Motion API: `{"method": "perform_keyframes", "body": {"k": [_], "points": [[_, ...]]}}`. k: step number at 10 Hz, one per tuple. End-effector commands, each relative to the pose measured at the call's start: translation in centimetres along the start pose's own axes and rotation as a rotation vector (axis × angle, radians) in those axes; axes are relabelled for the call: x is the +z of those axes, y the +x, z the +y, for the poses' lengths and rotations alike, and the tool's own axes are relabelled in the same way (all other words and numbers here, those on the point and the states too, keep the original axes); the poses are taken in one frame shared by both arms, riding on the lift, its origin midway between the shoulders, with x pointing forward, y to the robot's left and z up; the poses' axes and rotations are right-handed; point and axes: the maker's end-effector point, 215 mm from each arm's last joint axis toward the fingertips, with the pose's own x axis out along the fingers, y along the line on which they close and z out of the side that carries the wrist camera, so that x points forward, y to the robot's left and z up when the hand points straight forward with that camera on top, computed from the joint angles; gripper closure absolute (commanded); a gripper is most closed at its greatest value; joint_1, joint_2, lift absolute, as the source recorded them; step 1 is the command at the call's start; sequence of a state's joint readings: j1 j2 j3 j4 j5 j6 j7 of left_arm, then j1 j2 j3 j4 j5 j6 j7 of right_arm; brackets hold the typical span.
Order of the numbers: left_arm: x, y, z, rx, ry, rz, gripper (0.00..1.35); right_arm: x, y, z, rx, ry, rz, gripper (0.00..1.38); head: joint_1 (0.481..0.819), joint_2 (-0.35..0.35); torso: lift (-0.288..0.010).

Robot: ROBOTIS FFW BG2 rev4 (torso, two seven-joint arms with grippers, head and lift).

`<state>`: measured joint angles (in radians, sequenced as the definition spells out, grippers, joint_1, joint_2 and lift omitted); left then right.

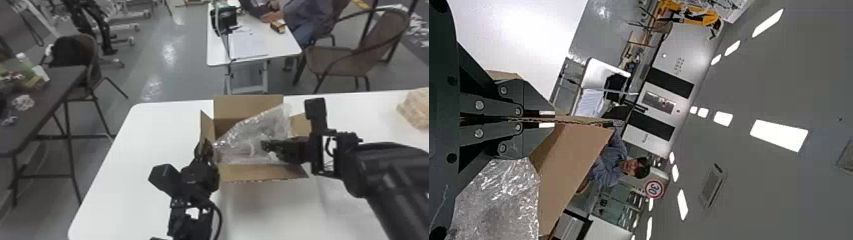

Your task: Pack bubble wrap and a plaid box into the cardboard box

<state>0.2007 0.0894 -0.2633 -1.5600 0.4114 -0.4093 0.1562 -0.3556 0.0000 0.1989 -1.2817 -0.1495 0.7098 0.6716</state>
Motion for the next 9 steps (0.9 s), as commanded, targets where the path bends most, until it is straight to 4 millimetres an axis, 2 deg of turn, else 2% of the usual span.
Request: {"method": "perform_keyframes", "body": {"k": [1, 2, 4, 5, 6, 7, 9], "points": [[0.0, 0.0, 0.0, 0.001, -0.002, 0.000, 1.17, 0.1, 0.2, -0.1, 0.002, -0.003, -0.032, 1.11, 0.695, 0.191, -0.073], [0.0, 0.0, 0.0, 0.001, -0.002, 0.000, 1.17, 0.6, 0.4, 0.1, 0.014, -0.002, -0.072, 0.97, 0.695, 0.188, -0.073], [0.0, 0.0, -0.1, -0.002, -0.002, -0.001, 1.17, 0.6, 1.0, -0.2, 0.030, 0.020, -0.123, 0.96, 0.695, 0.191, -0.073], [0.1, 0.1, -0.1, -0.001, -0.002, -0.002, 1.17, 0.6, 1.5, 0.5, 0.052, 0.022, -0.147, 0.90, 0.695, 0.192, -0.073], [0.1, 0.1, 0.0, 0.001, -0.001, -0.002, 1.17, 1.3, 1.6, 1.3, 0.070, 0.017, -0.188, 0.64, 0.695, 0.196, -0.073], [0.1, 0.1, 0.2, 0.005, -0.003, -0.003, 1.17, 2.4, 1.4, 1.8, 0.079, -0.002, -0.215, 0.56, 0.695, 0.202, -0.073], [0.2, 0.1, 0.2, 0.005, -0.003, -0.005, 1.17, 3.8, 1.2, 3.3, 0.127, 0.016, -0.274, 0.57, 0.695, 0.210, -0.073]]}}
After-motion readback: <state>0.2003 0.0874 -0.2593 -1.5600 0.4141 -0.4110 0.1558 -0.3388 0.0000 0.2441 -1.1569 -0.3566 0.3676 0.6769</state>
